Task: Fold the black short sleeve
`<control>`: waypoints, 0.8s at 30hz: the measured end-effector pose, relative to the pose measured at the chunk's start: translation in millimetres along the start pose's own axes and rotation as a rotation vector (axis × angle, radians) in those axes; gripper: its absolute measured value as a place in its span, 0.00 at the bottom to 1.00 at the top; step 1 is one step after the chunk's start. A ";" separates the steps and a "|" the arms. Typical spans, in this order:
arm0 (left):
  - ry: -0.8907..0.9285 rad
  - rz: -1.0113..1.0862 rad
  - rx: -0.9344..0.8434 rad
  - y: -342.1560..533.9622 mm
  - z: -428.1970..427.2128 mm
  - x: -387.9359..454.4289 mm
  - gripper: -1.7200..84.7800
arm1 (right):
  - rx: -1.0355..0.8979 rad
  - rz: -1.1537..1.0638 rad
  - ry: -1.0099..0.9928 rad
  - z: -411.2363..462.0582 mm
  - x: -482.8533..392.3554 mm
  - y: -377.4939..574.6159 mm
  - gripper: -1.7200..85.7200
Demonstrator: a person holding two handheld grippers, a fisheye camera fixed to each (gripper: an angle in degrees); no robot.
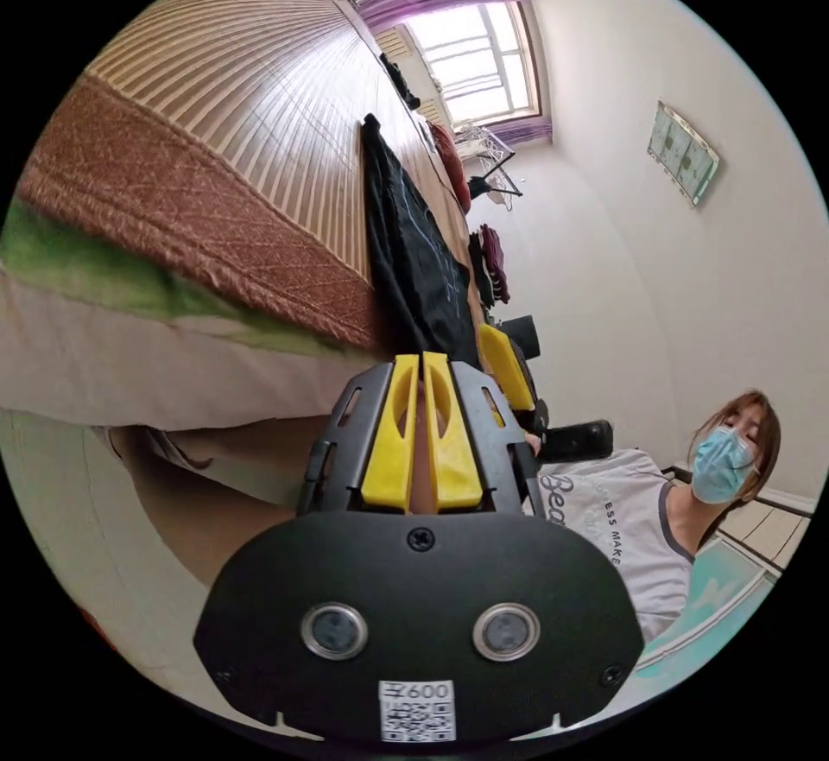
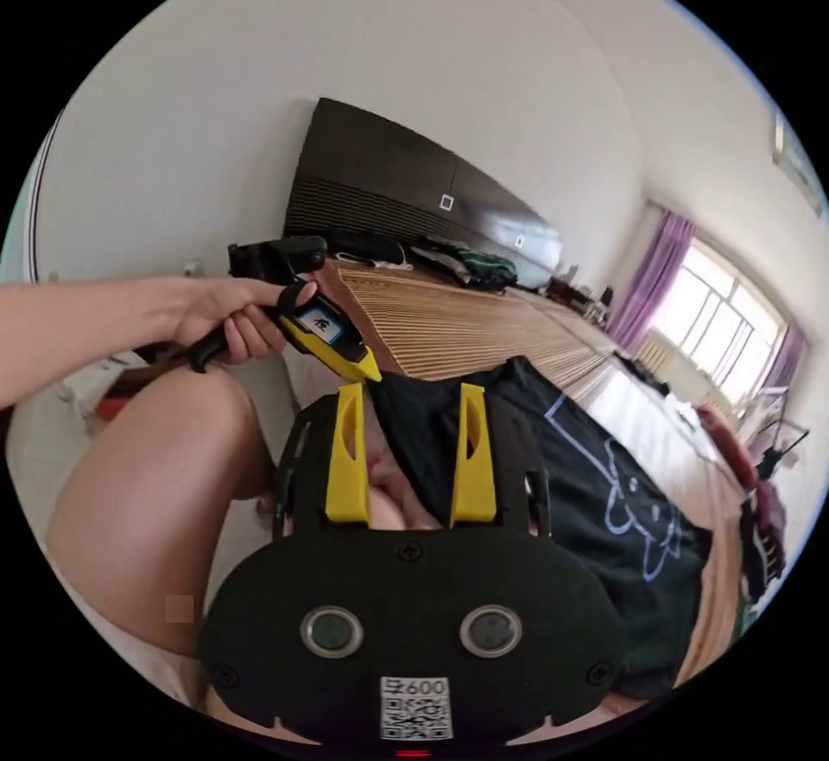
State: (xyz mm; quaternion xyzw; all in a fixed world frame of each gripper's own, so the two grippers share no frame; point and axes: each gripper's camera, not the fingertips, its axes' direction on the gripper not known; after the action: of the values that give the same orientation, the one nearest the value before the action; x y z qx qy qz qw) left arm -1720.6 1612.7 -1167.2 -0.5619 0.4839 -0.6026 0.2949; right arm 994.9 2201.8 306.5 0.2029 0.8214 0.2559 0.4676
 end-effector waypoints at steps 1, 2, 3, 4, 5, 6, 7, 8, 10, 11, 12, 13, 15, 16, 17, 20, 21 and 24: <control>0.012 -0.010 0.003 0.5 -1.3 -1.6 0.03 | -0.003 -0.079 0.020 6.1 -18.2 12.2 0.17; 0.035 -0.016 0.009 1.6 -3.3 -1.8 0.03 | -0.026 -0.136 0.041 14.3 -32.9 22.2 0.16; 0.028 -0.025 0.011 2.8 -5.6 0.8 0.03 | -0.039 -0.157 0.060 18.7 -39.4 27.2 0.16; 0.014 -0.031 0.010 3.4 -6.6 2.7 0.03 | -0.049 -0.202 0.081 26.2 -50.5 38.8 0.16; -0.013 -0.037 0.006 4.3 -7.6 8.2 0.03 | -0.051 -0.233 0.091 32.1 -58.0 51.0 0.16; -0.035 -0.030 -0.001 5.2 -7.8 15.5 0.03 | -0.052 -0.243 0.096 34.6 -60.6 56.4 0.16; -0.049 -0.028 -0.003 5.8 -8.0 19.3 0.03 | -0.054 -0.254 0.106 39.2 -64.8 67.0 0.16; -0.080 -0.025 -0.009 7.3 -8.0 26.8 0.03 | -0.058 -0.261 0.116 43.9 -68.4 76.6 0.16; -0.112 -0.020 -0.019 10.3 -6.6 36.7 0.03 | -0.071 -0.268 0.137 52.1 -73.4 89.5 0.16; -0.122 -0.016 -0.021 12.8 -6.3 42.1 0.03 | -0.074 -0.265 0.141 56.8 -74.9 96.6 0.16; -0.122 -0.013 -0.019 16.0 -6.8 46.4 0.03 | -0.072 -0.256 0.140 58.4 -74.1 99.6 0.16; -0.122 -0.016 -0.018 17.8 -7.1 47.8 0.03 | -0.061 -0.222 0.141 60.4 -69.6 105.1 0.16; -0.146 -0.049 -0.026 24.2 -6.1 51.7 0.03 | -0.047 -0.157 0.150 64.0 -59.7 113.8 0.15; -0.148 -0.051 -0.028 25.6 -5.3 53.3 0.03 | -0.049 -0.125 0.140 67.5 -53.8 119.3 0.15; -0.150 -0.048 -0.030 28.5 -4.2 57.6 0.03 | -0.054 -0.104 0.124 71.4 -49.5 124.7 0.15; -0.142 -0.024 -0.015 39.0 -3.9 70.7 0.03 | -0.053 -0.092 0.109 78.3 -49.2 136.0 0.15; -0.130 -0.011 0.001 44.4 -5.0 75.6 0.03 | -0.052 -0.100 0.109 79.5 -51.2 138.0 0.15; -0.164 -0.034 0.017 56.2 -5.2 86.2 0.03 | -0.064 -0.179 0.091 88.3 -67.1 145.8 0.17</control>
State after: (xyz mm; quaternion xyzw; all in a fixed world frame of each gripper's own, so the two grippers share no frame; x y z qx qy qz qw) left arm -1753.0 1516.3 -1184.4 -0.6150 0.4435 -0.5634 0.3280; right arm 1117.8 2298.4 402.0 0.1019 0.8481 0.2481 0.4570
